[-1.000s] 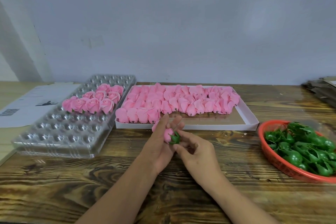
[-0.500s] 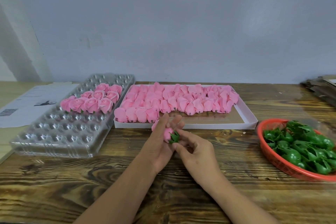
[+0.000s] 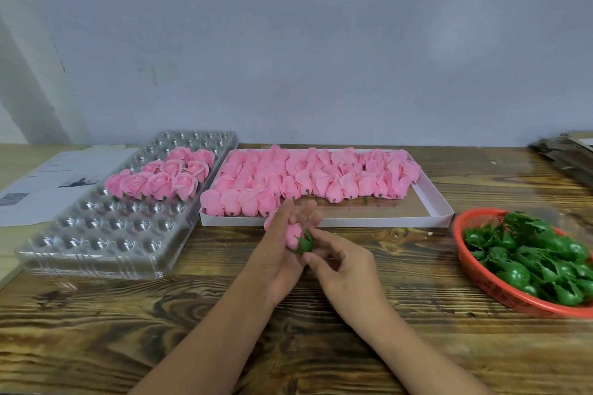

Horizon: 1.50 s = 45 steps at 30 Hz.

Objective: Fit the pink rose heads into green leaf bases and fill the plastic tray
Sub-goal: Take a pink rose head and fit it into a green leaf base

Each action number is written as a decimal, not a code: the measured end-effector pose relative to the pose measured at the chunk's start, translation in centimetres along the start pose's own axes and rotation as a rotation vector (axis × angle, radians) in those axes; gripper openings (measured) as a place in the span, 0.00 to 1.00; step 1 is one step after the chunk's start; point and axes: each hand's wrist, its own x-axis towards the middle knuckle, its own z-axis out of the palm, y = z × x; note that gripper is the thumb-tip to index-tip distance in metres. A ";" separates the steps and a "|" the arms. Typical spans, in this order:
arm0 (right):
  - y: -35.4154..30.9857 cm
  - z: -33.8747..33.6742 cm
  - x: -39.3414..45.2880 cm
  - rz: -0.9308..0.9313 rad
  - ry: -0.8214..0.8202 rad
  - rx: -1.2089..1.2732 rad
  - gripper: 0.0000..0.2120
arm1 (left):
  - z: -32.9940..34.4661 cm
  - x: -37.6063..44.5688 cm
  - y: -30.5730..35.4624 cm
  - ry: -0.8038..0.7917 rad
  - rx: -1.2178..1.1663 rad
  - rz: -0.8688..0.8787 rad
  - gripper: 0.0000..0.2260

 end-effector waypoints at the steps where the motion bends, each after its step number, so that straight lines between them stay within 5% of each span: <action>1: 0.0 0.0 0.0 -0.002 -0.002 -0.001 0.20 | 0.0 0.0 0.0 -0.003 0.010 0.001 0.11; 4: -0.1 -0.1 0.0 -0.016 -0.003 0.012 0.19 | 0.2 0.0 0.0 -0.007 0.033 0.007 0.10; 12: -0.6 -0.4 -0.4 -0.052 -0.005 0.095 0.26 | 0.2 0.0 0.2 0.030 0.139 0.019 0.32; 21: -0.8 -0.4 -0.2 -0.036 -0.001 0.212 0.26 | -0.2 0.1 0.0 -0.031 0.121 0.072 0.24; 29: -0.5 -0.2 -0.2 0.032 0.093 0.225 0.16 | 0.1 -0.1 0.1 -0.032 -0.024 0.040 0.10; 45: -1.3 -0.4 -0.6 0.079 0.028 0.136 0.18 | -0.1 0.0 0.2 -0.014 0.031 0.032 0.12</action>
